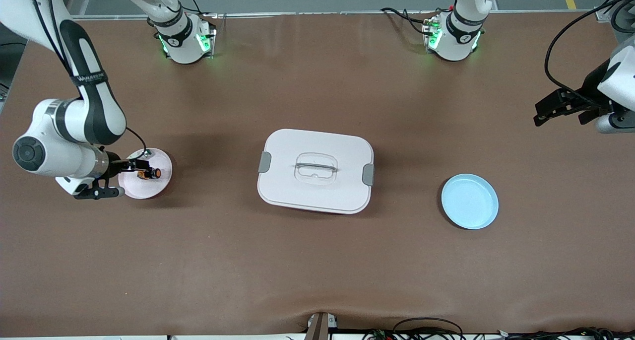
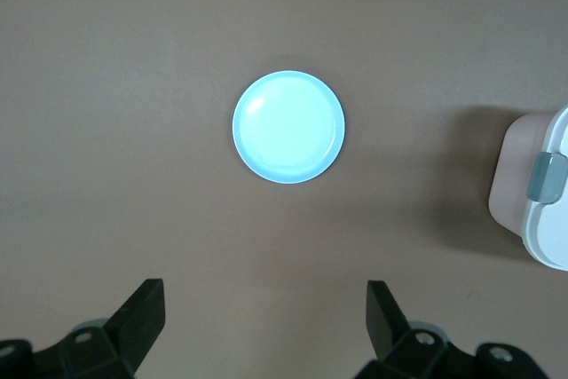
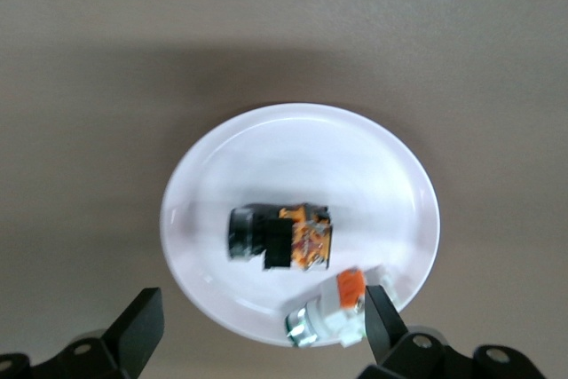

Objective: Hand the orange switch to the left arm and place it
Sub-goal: 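Close the right gripper on the orange switch and lift it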

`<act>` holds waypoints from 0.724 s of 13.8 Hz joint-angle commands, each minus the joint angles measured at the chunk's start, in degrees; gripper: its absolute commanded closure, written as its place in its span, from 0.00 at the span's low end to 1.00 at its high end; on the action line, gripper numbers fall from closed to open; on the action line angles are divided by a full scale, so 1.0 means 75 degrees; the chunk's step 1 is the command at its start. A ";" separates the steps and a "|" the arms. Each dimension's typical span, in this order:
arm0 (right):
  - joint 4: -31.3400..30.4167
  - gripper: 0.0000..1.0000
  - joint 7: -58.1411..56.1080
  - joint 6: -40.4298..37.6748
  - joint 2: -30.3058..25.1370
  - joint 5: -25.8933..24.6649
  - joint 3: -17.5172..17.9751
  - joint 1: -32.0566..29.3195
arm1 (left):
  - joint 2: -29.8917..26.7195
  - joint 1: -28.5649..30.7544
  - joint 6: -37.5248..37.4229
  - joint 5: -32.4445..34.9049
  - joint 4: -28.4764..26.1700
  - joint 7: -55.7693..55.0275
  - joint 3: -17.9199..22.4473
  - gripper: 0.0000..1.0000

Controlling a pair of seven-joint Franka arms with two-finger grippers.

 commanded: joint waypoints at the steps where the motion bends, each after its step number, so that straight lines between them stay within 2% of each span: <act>1: 0.0161 0.00 -0.0229 0.0174 0.0329 -0.0094 0.0107 -0.0215 | 0.0049 0.0009 -0.0158 -0.0055 0.0135 0.0168 0.0012 0.00; 10: 0.0103 0.00 -0.0218 0.0455 0.0856 0.0058 0.0131 -0.0344 | 0.0049 0.0032 -0.0158 -0.0055 0.0135 0.0168 0.0012 0.00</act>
